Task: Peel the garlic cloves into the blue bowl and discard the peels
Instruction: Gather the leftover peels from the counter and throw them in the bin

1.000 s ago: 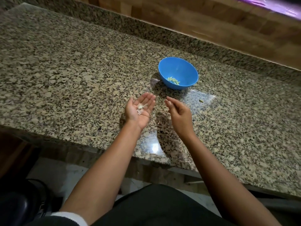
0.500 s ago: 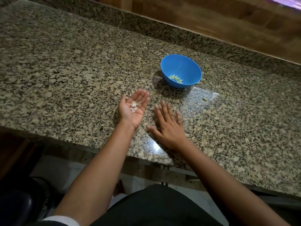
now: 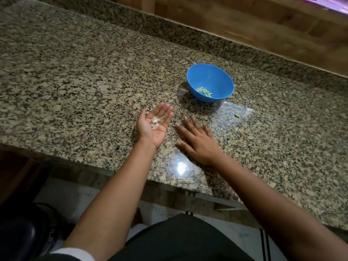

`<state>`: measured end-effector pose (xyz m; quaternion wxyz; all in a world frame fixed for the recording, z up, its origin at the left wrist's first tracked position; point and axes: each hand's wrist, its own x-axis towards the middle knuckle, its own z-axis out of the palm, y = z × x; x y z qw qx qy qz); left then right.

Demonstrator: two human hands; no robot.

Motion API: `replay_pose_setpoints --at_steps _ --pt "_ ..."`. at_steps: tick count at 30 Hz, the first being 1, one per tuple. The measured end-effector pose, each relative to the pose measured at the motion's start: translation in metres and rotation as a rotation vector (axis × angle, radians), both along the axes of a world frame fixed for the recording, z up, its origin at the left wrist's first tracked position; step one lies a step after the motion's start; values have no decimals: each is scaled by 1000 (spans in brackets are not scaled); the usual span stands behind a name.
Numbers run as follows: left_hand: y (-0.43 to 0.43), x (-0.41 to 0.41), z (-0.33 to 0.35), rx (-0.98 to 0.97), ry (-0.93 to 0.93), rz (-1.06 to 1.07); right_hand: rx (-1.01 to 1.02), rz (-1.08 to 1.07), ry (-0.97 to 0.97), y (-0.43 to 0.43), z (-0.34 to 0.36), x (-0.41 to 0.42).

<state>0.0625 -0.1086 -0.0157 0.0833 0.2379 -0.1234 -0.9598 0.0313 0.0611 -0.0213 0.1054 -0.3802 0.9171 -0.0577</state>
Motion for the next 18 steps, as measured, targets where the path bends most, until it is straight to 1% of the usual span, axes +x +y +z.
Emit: replay_pose_setpoints --at_steps 3,4,5,7,10,12,16,18 --pt "-1 0 -1 -15 -4 -1 -362 -150 -71 -7 4 4" --pt "-1 0 -1 -18 -5 0 -434 -166 -95 -10 5 3" --pt "0 -1 -2 -19 -6 2 -458 -157 -125 -12 8 2" --pt "0 -2 -2 -22 -8 3 -412 -112 -199 -17 14 1" --pt "0 -2 -3 -25 -12 0 -367 -89 -234 -17 16 0" --pt "0 -3 -3 -29 -10 9 -380 -88 -219 -16 16 0" --pt "2 -2 -2 -28 -13 19 -446 -107 -125 -11 12 6" --pt "3 -2 -1 -34 -19 24 -488 -126 -121 -13 9 7"
